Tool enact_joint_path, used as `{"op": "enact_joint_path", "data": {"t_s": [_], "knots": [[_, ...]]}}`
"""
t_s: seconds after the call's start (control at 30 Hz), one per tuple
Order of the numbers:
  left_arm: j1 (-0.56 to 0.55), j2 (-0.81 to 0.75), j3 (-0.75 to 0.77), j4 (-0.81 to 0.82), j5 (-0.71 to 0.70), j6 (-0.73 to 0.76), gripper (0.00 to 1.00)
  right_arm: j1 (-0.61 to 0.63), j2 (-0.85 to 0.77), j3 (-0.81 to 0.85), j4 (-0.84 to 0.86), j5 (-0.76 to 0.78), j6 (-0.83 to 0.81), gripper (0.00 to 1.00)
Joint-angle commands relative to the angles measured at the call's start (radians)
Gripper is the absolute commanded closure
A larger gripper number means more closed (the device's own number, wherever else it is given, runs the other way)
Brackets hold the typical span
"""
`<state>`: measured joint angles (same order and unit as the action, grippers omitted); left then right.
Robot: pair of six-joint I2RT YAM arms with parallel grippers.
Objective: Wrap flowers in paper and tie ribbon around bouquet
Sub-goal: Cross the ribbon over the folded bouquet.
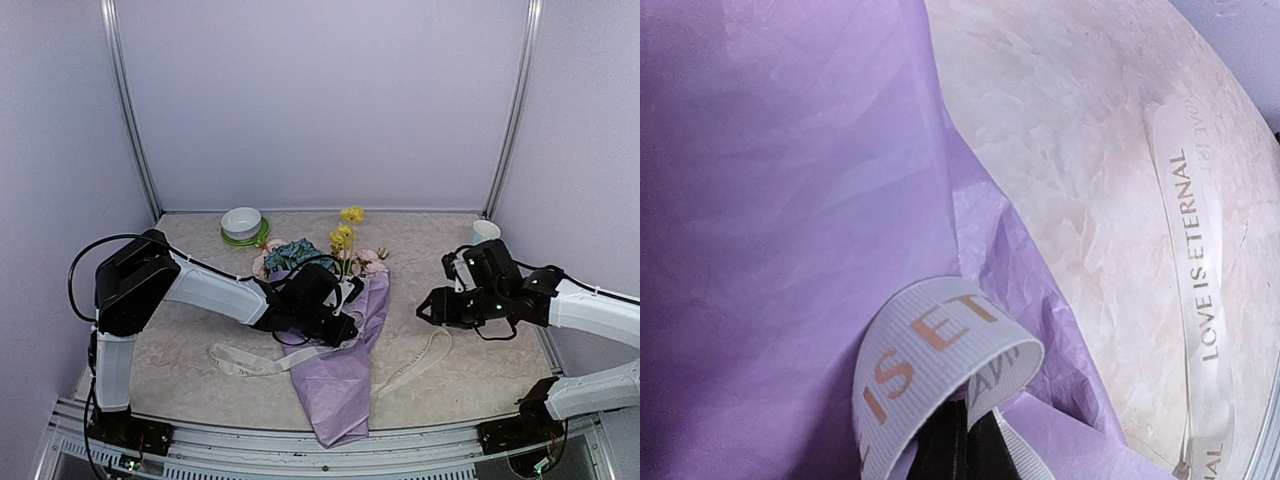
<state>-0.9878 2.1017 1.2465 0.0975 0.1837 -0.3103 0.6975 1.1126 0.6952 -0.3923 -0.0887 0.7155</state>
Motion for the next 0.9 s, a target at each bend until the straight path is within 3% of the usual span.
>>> {"op": "enact_joint_path", "data": {"t_s": [0.0,0.1,0.23,0.47,0.53,0.57,0.63,0.87], "knots": [[0.002,0.042,0.017,-0.031,0.031,0.019,1.00,-0.178,-0.083,-0.118,-0.155,0.056,-0.046,0.44],[0.000,0.039,0.015,-0.031,0.032,0.018,1.00,-0.246,-0.080,-0.178,-0.065,0.014,-0.063,0.44],[-0.002,0.035,0.016,-0.041,0.031,0.019,1.00,-0.295,0.038,-0.197,0.077,-0.151,-0.106,0.47],[-0.010,0.024,0.016,-0.059,0.018,0.012,1.00,-0.299,0.203,-0.195,0.097,-0.111,-0.136,0.59],[-0.014,0.017,0.015,-0.064,0.009,0.014,1.00,-0.299,0.230,-0.196,0.095,-0.087,-0.147,0.69],[-0.015,0.015,0.016,-0.066,0.005,0.013,1.00,-0.299,0.238,-0.191,0.090,-0.072,-0.154,0.79],[-0.017,0.014,0.015,-0.072,-0.002,0.013,1.00,-0.300,0.218,-0.164,0.064,-0.027,-0.171,1.00],[-0.017,0.008,0.011,-0.082,-0.030,0.008,1.00,-0.320,-0.060,0.136,-0.259,0.212,-0.279,1.00]]}}
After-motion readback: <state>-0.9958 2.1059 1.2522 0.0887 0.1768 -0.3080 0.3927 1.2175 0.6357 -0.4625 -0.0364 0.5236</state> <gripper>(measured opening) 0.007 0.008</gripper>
